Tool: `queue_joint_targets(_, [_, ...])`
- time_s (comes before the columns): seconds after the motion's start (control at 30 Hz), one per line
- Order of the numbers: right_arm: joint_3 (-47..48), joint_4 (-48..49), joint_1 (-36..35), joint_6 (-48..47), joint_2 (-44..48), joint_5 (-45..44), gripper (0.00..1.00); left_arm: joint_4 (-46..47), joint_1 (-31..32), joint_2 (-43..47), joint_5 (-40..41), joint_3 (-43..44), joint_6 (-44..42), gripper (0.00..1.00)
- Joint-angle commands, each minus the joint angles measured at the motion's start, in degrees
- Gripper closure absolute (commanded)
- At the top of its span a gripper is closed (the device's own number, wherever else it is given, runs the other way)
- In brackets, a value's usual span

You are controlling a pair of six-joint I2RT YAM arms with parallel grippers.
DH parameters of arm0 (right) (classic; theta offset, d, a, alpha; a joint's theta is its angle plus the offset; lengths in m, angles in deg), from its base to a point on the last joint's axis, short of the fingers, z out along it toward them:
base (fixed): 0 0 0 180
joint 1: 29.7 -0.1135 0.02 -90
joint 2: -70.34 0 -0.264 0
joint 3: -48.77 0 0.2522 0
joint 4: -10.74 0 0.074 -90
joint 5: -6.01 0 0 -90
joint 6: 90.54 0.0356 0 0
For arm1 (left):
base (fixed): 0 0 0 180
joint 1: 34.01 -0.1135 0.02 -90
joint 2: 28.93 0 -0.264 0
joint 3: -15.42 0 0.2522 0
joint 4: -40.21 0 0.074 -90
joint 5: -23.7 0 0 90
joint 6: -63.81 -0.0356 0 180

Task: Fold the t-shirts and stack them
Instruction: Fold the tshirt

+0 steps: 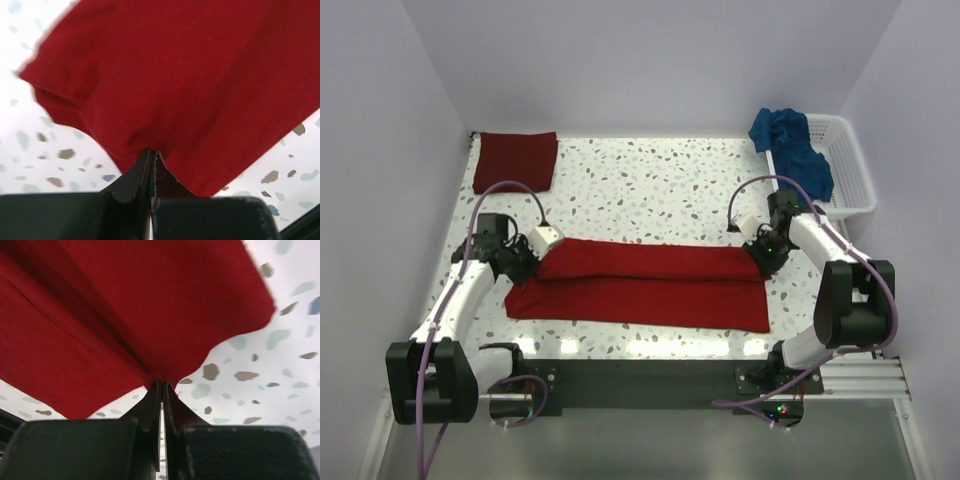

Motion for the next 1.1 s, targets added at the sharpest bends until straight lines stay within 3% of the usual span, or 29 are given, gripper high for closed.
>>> queue_joint_targets(0.0, [-3.0,4.5,0.4,-0.9,-1.3,-3.2,1.0,3.7,-0.2,-1.0,2.8,-3.9,-0.9,1.0])
queue_joint_targets(0.7, [-1.1,5.8,0.4,0.1,-6.2,-4.6,1.0,7.0,-0.2,-8.5,4.0,-8.8,1.0,1.0])
queue_joint_targets(1.07, [12.9,0.1,0.4,0.7,-4.1,-3.3,1.0,3.7,-0.7,-4.9,-0.4,2.7,5.2,1.0])
